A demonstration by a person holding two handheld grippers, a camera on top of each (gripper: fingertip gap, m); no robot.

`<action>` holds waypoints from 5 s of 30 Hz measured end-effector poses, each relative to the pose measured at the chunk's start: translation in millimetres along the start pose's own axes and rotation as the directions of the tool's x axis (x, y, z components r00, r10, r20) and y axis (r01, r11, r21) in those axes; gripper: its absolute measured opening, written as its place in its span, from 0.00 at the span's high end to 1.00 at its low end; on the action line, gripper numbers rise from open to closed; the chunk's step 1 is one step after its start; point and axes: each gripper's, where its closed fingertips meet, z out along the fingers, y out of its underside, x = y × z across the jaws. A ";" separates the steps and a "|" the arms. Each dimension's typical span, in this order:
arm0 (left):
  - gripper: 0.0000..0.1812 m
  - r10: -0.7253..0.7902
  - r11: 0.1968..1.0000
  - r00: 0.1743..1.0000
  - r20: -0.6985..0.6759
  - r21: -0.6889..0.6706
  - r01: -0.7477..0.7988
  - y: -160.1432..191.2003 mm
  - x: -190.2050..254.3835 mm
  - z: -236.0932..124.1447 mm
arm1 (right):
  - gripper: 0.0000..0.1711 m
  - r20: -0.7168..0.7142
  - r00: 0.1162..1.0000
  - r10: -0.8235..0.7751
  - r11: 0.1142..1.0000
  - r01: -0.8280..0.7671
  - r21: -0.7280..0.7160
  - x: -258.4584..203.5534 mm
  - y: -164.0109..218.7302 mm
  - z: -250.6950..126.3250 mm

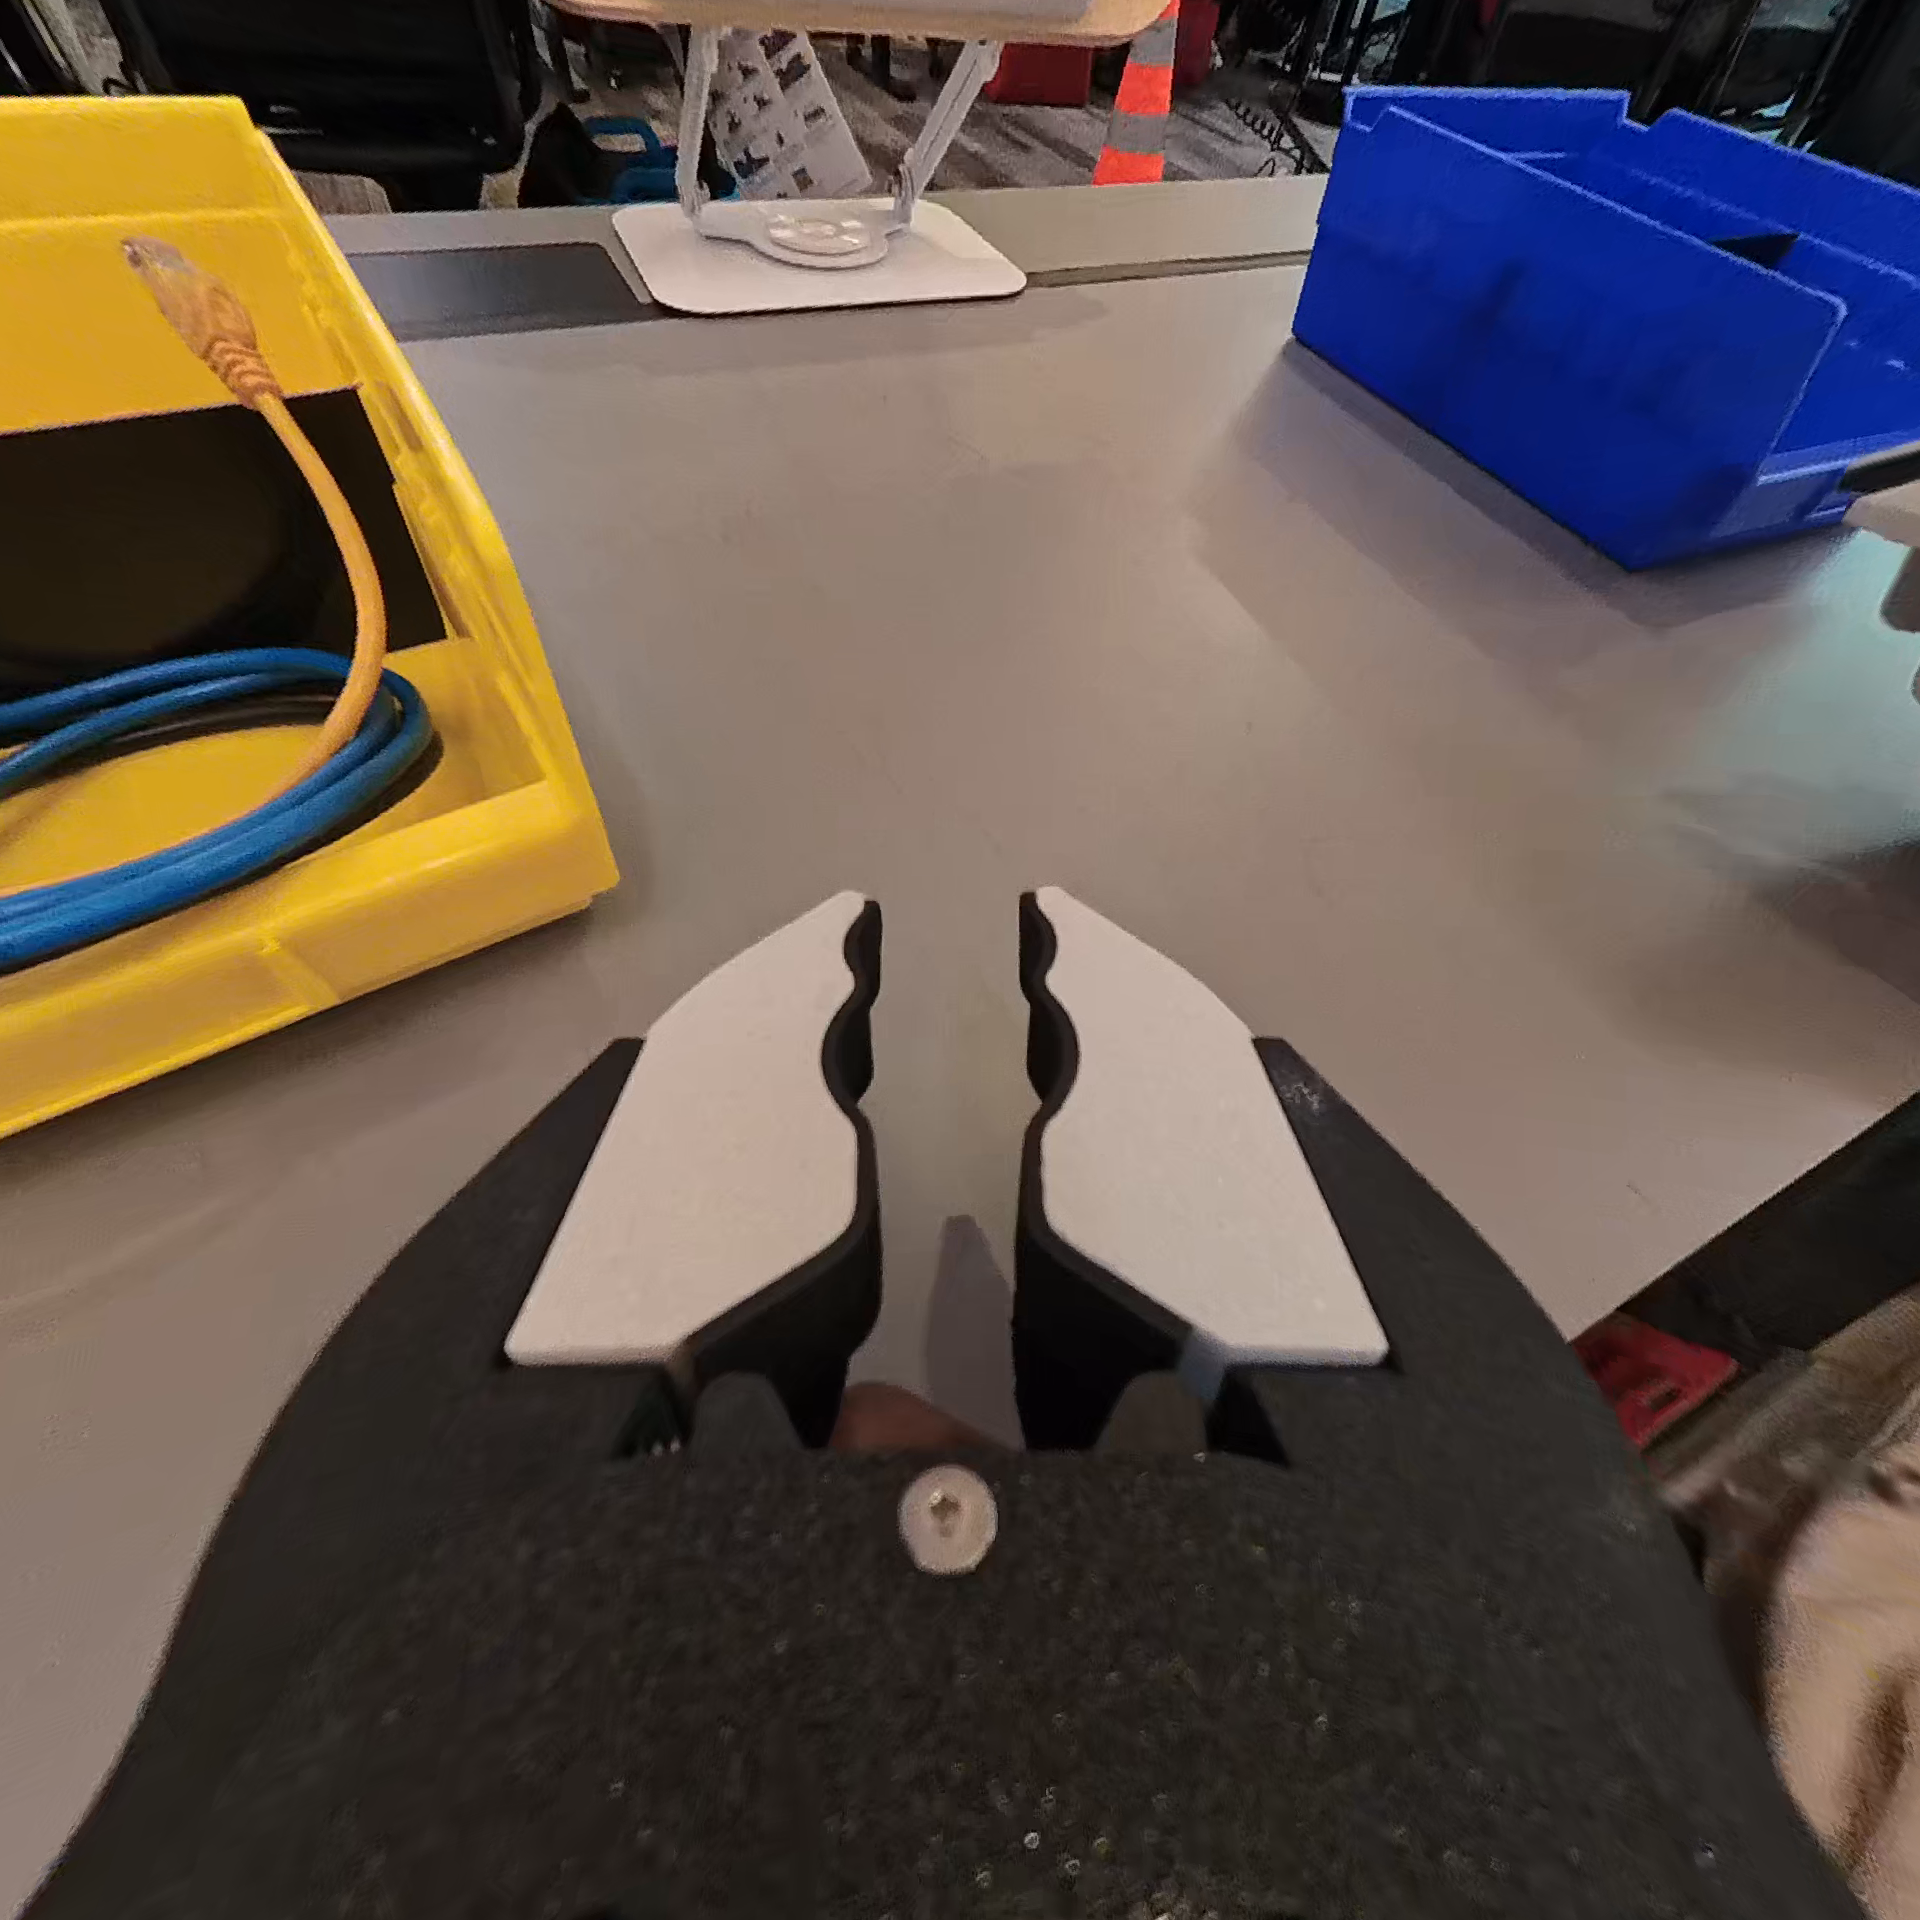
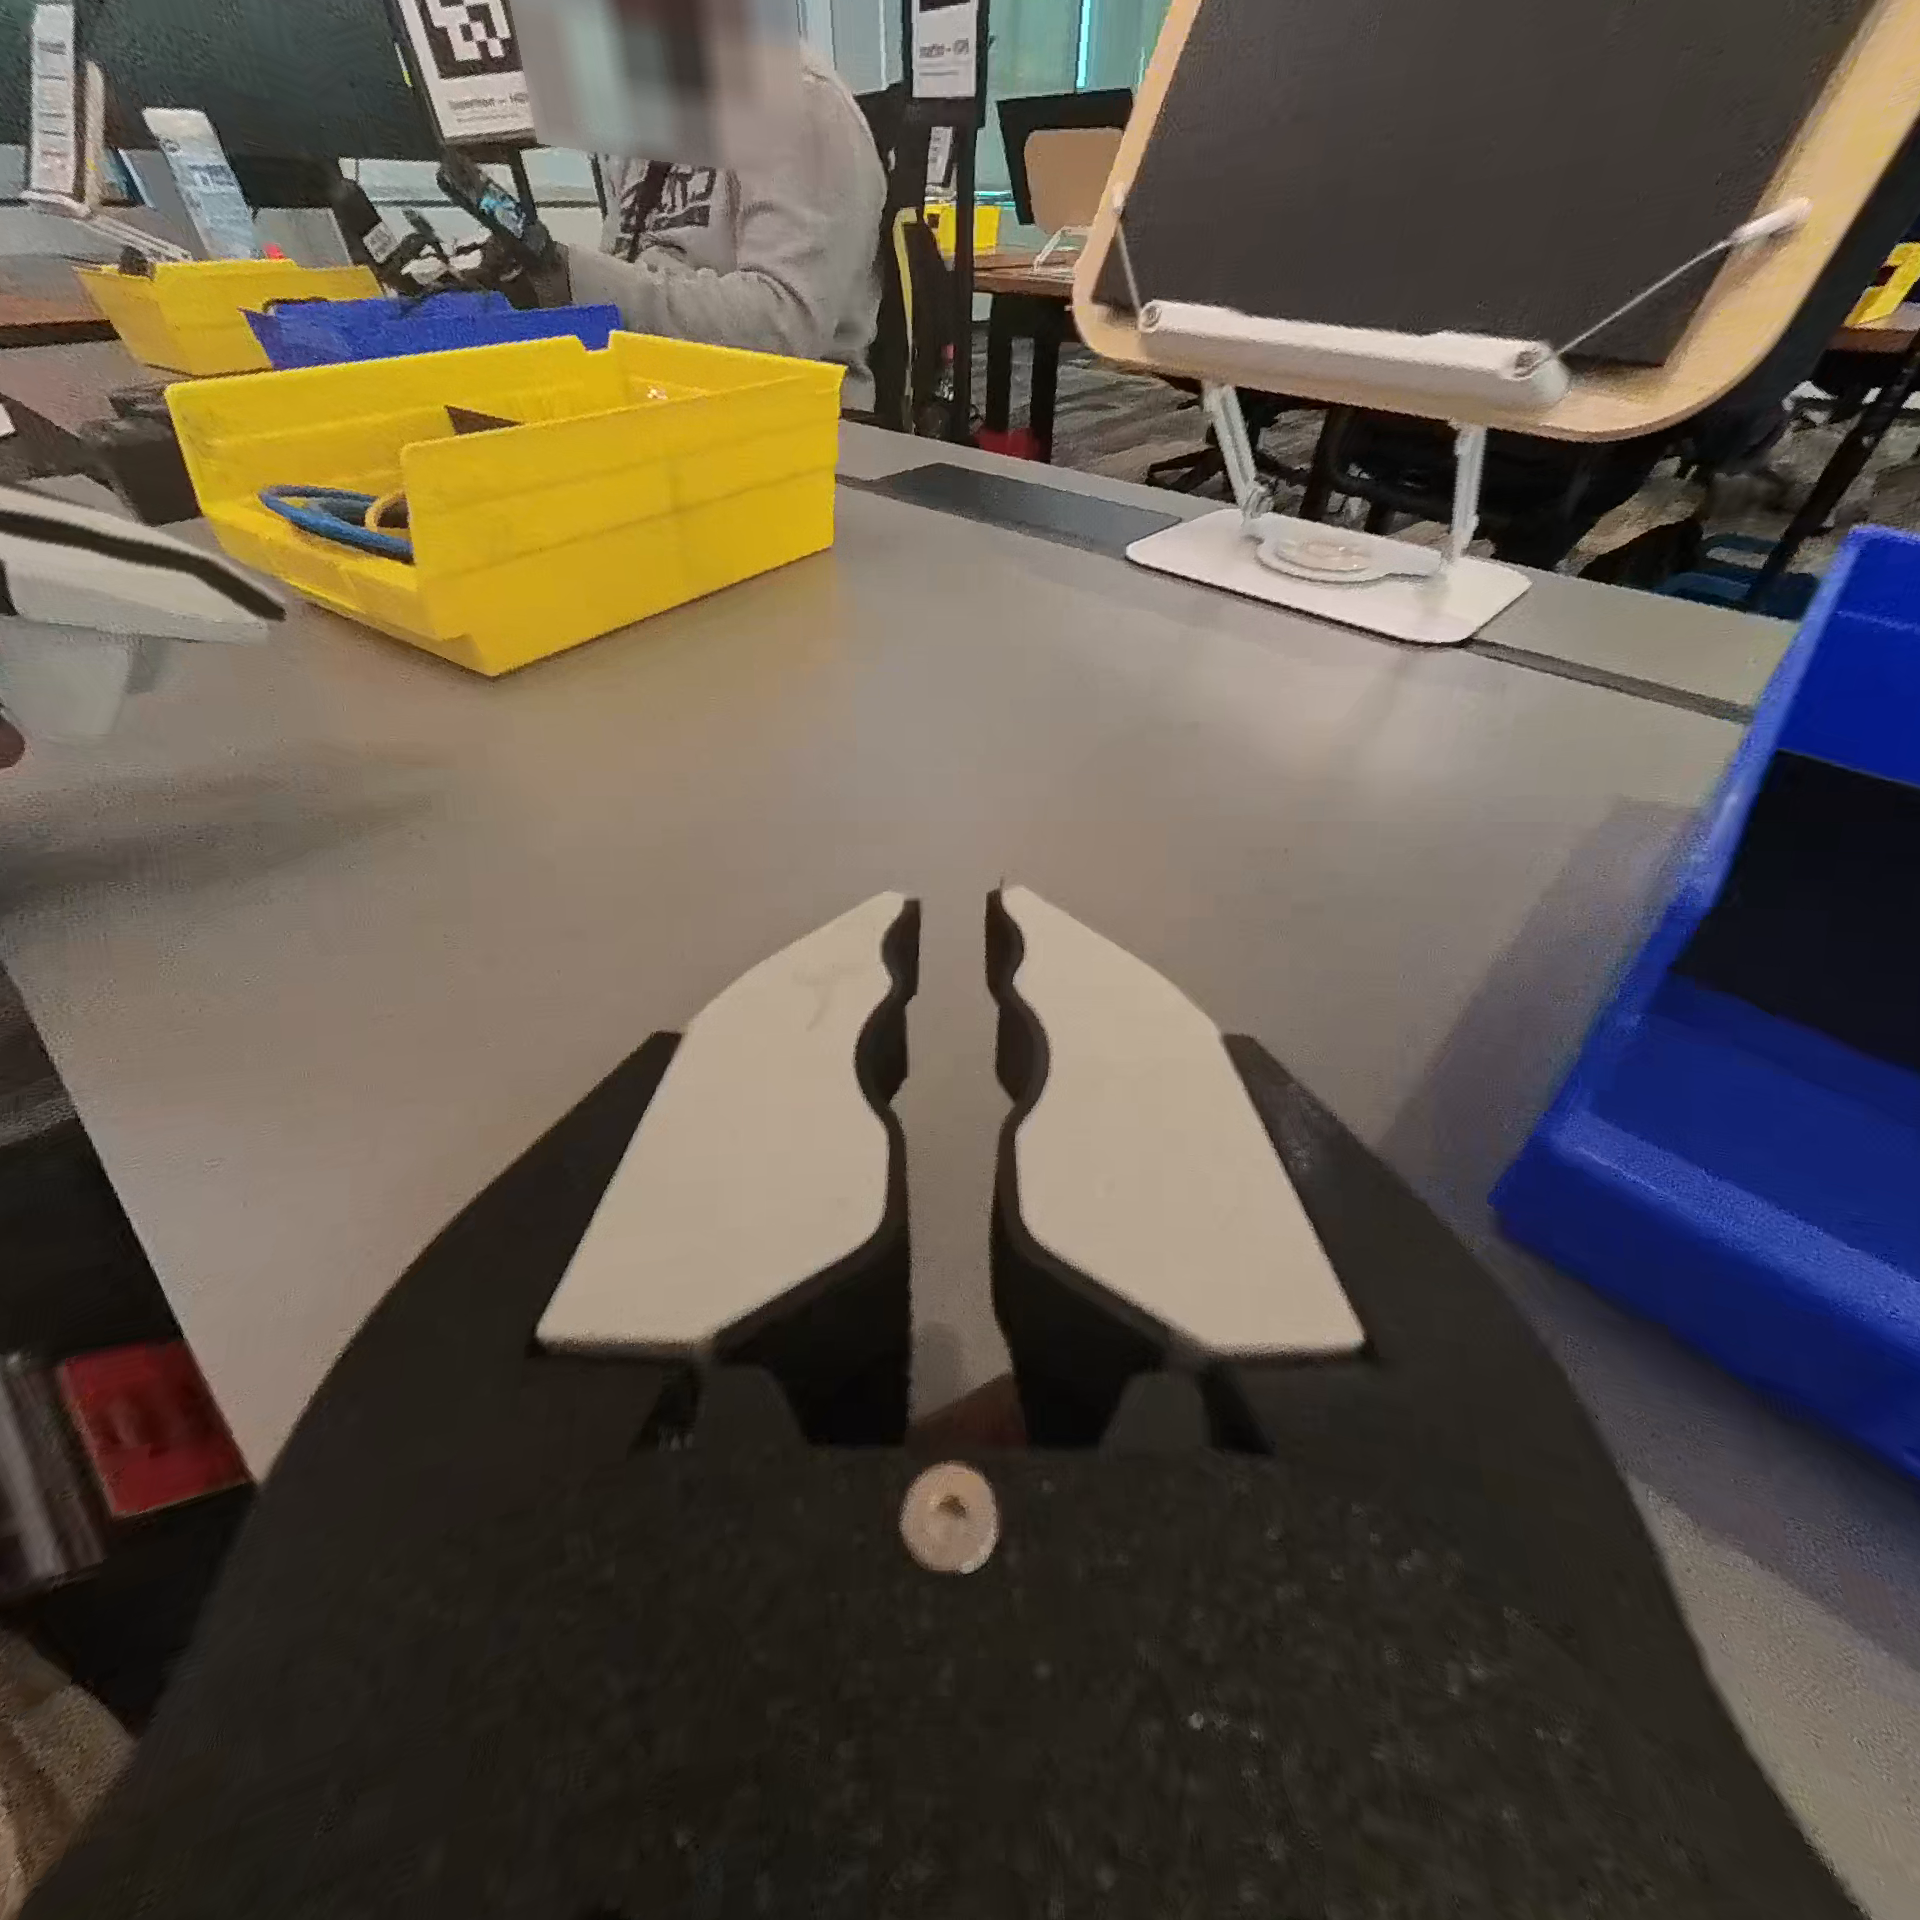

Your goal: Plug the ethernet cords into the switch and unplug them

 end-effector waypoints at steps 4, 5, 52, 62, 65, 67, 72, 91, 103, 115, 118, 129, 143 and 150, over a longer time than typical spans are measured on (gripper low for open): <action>0.86 0.022 0.999 0.999 -0.023 -0.033 -0.023 6.0 3.4 4.9 | 0.93 0.043 0.999 0.024 1.000 -0.023 -0.018 -9.8 2.0 4.9; 0.86 0.028 0.999 0.999 -0.032 -0.039 -0.029 6.8 4.7 6.1 | 0.93 0.052 0.998 0.031 0.999 -0.030 -0.018 -11.0 2.1 5.0; 0.91 0.028 0.517 0.798 -0.602 -0.675 -0.527 -12.4 -138.9 14.0 | 0.93 0.143 0.982 0.126 0.988 -0.112 -0.102 -24.5 14.7 -8.6; 0.96 0.465 0.688 0.806 -0.365 -0.424 -0.589 -143.3 -149.0 -22.7 | 0.94 0.162 0.985 0.058 0.995 -0.044 -0.088 -37.0 8.7 -14.5; 0.96 0.559 0.691 0.774 -0.296 -0.350 -0.633 -189.4 -140.3 -30.8 | 0.94 0.160 0.987 0.026 0.997 -0.013 -0.081 -39.4 6.0 -16.6; 0.96 0.623 0.674 0.736 -0.265 -0.296 -0.677 -218.2 -123.9 -33.5 | 0.94 0.154 0.988 0.006 0.997 0.006 -0.075 -39.8 4.2 -18.0; 0.97 0.743 0.591 0.605 -0.284 -0.144 -0.794 -255.6 -47.2 -20.6 | 0.94 0.149 0.989 -0.015 0.998 0.025 -0.064 -40.9 0.6 -20.0; 0.97 0.505 0.658 0.616 -0.604 -0.193 -0.728 12.9 171.4 87.9 | 0.94 0.104 0.994 -0.012 0.999 0.017 -0.043 -31.1 -5.0 -37.9; 0.81 0.052 0.974 0.857 -0.512 -0.164 -0.157 -21.5 163.6 68.8 | 0.94 0.101 0.995 -0.012 0.997 0.020 -0.070 -29.1 1.2 -35.4; 0.78 0.470 0.775 0.867 -0.165 -0.393 -0.495 -130.0 -123.2 62.8 | 0.94 0.143 0.989 0.024 0.997 -0.012 -0.079 -31.1 1.6 -22.7; 0.74 0.542 0.607 0.802 -0.251 -0.543 -0.581 -116.5 -179.8 90.1 | 0.94 0.140 0.990 0.011 0.995 0.003 -0.100 -30.4 7.1 -17.3; 0.68 0.300 0.422 0.853 -0.426 -0.743 -0.519 -42.8 -254.4 160.1 | 0.94 0.148 0.984 0.097 0.986 -0.075 -0.147 -27.0 17.7 2.2; 0.67 0.329 0.440 0.781 -0.531 -0.645 -0.625 -55.6 -260.6 160.6 | 0.94 0.184 0.972 0.148 0.980 -0.119 -0.162 -29.3 17.9 10.3; 0.67 0.334 0.565 0.744 -0.579 -0.509 -0.649 -119.5 -202.4 97.7 | 0.93 0.235 0.972 0.027 0.990 0.007 -0.143 -26.7 11.0 5.7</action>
